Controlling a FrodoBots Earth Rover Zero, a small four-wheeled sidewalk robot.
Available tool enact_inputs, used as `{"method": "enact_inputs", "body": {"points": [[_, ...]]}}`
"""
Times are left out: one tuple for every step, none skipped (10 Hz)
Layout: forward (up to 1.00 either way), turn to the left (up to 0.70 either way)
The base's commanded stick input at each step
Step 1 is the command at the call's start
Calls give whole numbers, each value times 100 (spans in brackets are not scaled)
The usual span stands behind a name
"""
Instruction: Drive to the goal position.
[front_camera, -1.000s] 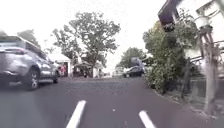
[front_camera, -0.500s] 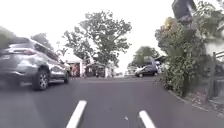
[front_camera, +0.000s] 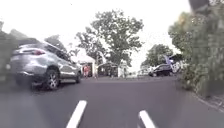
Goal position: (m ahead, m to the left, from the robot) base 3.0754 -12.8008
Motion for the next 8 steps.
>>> {"method": "enact_inputs", "body": {"points": [[70, 0], [70, 0], [70, 0], [70, 0], [70, 0], [70, 0], [70, 0], [70, 0]]}}
